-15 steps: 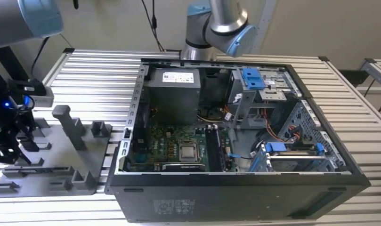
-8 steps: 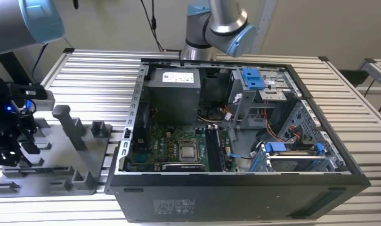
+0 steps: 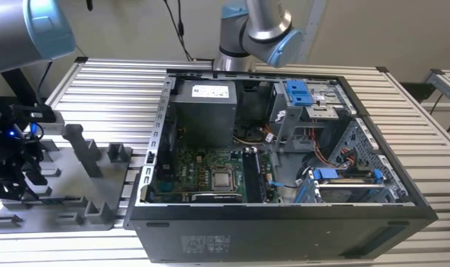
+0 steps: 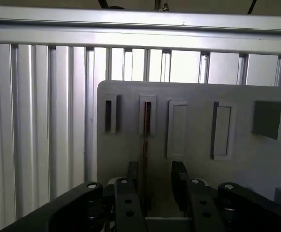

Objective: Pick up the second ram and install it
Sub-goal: 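Pick up the second ram and move it above second insertion slot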

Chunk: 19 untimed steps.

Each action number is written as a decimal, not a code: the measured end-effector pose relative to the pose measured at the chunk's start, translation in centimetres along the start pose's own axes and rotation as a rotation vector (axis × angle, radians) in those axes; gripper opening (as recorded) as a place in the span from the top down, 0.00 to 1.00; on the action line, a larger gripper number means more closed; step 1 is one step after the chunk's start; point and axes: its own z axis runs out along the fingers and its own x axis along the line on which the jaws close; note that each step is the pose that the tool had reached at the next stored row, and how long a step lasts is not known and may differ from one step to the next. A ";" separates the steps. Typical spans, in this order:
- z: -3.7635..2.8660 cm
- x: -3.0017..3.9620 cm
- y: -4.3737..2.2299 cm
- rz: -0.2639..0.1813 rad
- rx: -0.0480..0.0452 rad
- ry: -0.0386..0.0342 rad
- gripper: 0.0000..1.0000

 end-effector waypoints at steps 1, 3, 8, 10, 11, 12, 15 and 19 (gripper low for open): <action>0.19 0.00 0.05 -0.003 0.0003 0.0000 0.58; 0.50 -0.02 0.18 -0.010 0.0011 0.0000 0.58; 1.03 -0.01 0.35 -0.031 0.0023 0.0000 0.58; 1.20 0.11 0.37 -0.036 0.0037 0.0000 0.58; 1.28 0.18 0.40 -0.036 0.0054 0.0000 0.58; 1.36 0.26 0.42 -0.037 0.0071 0.0002 0.58; 1.62 0.46 0.44 -0.040 0.0126 0.0004 0.58; 2.03 0.65 0.45 -0.041 0.0213 0.0010 0.58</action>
